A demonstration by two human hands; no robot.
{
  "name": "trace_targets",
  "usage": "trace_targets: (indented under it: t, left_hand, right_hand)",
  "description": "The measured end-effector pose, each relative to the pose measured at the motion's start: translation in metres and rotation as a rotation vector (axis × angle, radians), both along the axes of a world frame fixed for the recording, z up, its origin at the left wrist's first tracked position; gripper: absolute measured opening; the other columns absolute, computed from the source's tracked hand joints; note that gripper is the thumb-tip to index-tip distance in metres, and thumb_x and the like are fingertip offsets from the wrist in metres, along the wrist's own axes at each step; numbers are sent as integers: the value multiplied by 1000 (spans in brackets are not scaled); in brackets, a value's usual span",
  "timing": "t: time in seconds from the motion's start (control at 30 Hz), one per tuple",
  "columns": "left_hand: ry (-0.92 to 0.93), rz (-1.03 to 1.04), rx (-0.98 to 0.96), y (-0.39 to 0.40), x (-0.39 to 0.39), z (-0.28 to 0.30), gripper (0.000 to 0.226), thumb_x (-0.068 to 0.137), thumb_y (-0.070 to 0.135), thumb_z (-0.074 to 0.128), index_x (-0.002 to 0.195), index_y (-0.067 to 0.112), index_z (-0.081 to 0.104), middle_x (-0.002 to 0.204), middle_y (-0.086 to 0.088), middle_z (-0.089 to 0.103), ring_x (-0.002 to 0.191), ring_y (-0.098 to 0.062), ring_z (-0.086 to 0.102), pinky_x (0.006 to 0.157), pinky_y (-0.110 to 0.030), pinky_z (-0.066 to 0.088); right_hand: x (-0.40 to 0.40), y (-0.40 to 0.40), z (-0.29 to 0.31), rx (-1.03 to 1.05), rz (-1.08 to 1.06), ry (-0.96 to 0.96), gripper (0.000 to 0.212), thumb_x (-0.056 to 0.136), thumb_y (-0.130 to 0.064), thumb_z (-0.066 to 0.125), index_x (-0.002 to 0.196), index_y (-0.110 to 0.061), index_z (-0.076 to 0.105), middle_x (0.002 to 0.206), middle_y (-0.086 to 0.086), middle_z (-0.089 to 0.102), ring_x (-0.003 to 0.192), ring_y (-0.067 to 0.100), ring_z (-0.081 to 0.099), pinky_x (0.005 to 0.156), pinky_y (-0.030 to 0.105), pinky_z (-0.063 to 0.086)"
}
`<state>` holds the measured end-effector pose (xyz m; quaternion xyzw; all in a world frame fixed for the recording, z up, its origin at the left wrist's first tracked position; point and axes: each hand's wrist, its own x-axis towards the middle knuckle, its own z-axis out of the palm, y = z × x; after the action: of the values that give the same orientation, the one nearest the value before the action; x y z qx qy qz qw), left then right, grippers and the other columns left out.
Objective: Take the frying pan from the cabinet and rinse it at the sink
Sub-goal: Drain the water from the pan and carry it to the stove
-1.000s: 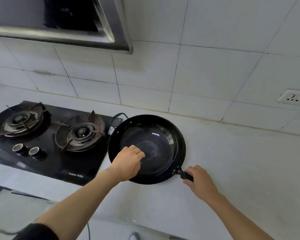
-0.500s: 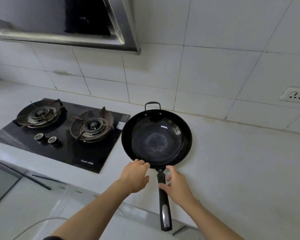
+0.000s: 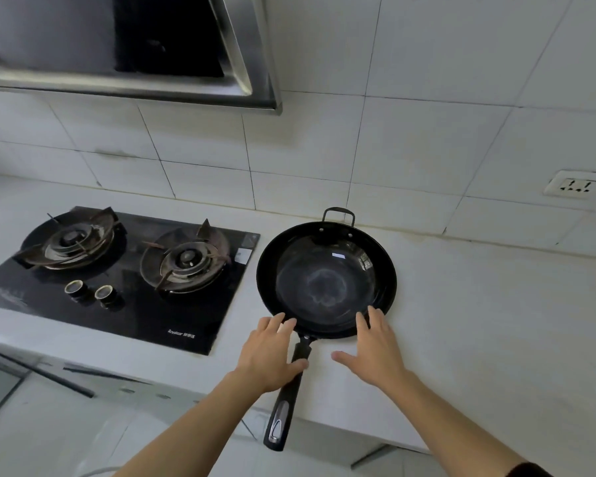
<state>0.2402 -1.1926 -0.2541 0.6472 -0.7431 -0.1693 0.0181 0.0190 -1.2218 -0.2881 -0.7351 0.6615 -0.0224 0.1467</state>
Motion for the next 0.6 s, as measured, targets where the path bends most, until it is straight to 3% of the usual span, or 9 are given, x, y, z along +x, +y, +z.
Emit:
trace_targets:
  t: [0.07, 0.13, 0.2, 0.33, 0.6]
  left_hand:
    - [21, 74, 43, 0, -3, -3, 75, 85, 52, 64, 147, 23, 33, 146, -2, 41, 134, -24, 38, 105, -38, 43]
    - [53, 122, 105, 3, -6, -4, 51, 84, 43, 65, 128, 24, 48, 119, -3, 53, 108, -23, 54, 88, -35, 51]
    - [45, 108, 143, 8, -8, -9, 32, 83, 34, 62, 112, 21, 52, 103, -2, 54, 92, -23, 57, 80, -35, 52]
    - [59, 123, 102, 15, -7, -14, 26, 87, 27, 57, 111, 20, 54, 100, 0, 54, 81, -19, 52, 68, -28, 43]
    - [62, 151, 74, 16, -7, -18, 33, 91, 19, 52, 124, 20, 53, 104, -3, 53, 81, -17, 47, 69, -27, 43]
  right_hand:
    - [-2, 0, -3, 21, -44, -9, 100, 84, -68, 52, 152, -6, 14, 161, 16, 4, 148, 31, 1, 119, 39, 13]
    - [0, 3, -6, 17, -81, -45, 90, 89, -60, 51, 150, -3, 19, 161, 16, 5, 149, 30, 1, 120, 37, 14]
    - [2, 7, -10, -26, -138, -79, 82, 92, -54, 52, 149, -2, 23, 160, 18, 6, 149, 30, 3, 120, 37, 15]
    - [5, 9, -13, -78, -221, -144, 80, 92, -49, 55, 147, -2, 23, 159, 19, 10, 148, 29, 5, 120, 36, 17]
    - [17, -1, -16, -76, -308, -256, 79, 91, -45, 59, 148, 0, 27, 158, 22, 14, 148, 32, 8, 116, 37, 24]
